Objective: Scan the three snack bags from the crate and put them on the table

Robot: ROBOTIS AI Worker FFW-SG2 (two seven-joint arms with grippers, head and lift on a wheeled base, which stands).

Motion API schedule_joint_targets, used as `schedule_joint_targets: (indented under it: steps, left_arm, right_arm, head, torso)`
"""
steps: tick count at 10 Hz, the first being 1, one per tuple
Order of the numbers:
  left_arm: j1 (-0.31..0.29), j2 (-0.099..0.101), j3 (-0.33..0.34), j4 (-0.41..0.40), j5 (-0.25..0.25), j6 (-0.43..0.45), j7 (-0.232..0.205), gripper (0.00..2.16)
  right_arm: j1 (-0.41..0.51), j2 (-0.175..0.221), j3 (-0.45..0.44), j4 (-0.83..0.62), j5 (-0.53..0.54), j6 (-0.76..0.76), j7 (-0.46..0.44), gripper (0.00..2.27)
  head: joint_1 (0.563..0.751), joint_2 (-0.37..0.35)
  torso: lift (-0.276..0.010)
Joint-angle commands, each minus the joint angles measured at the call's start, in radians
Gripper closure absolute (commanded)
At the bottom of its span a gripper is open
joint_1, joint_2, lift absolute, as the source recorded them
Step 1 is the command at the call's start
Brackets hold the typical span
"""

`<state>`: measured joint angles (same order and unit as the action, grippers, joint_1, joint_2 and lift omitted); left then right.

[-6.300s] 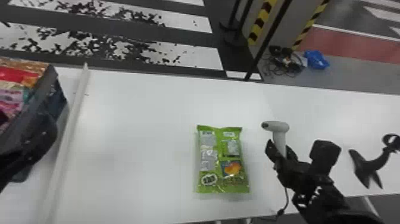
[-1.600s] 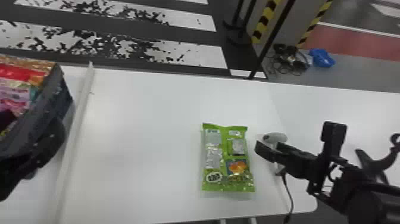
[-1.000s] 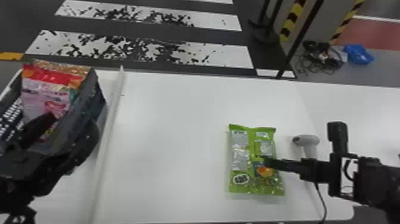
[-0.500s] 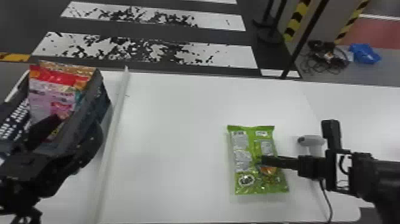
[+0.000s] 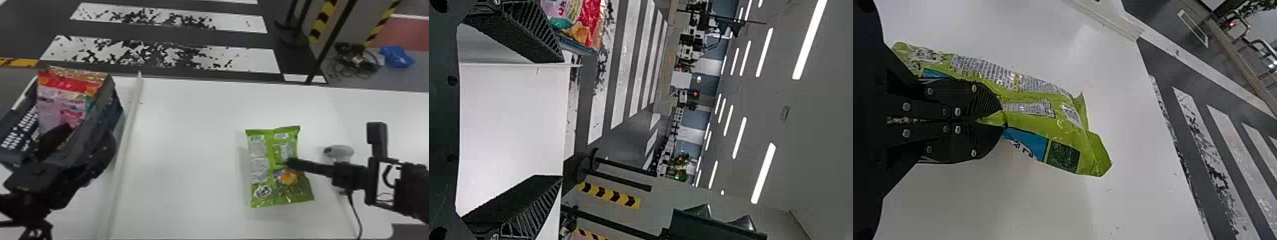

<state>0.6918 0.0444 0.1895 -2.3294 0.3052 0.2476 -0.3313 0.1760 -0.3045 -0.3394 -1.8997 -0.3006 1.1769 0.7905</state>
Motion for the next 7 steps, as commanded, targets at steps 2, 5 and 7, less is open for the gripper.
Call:
schedule_joint_targets:
  steps: [2,5,7]
  left_arm:
    - [-0.005,0.002,0.002,0.010,-0.003,0.000,0.001,0.03]
    - [-0.018,0.003,-0.004,0.022,-0.018,0.006,0.003,0.03]
    - [-0.018,0.006,-0.004,0.035,-0.021,0.006,0.003,0.03]
  right_arm:
    - [0.005,0.059,-0.184,-0.061,-0.233,0.022,-0.077,2.24]
    - [-0.090,0.130,-0.437,0.071,-0.489,-0.085,-0.340,2.24]
    - [-0.196,0.120,-0.578,0.303,-0.548,-0.214,-0.424,2.25]
  head:
    - [0.695,-0.083]
    - [0.695,-0.165]
    - [0.695,-0.263]
  torso:
    - [-0.094]
    - [-0.094]
    - [-0.094]
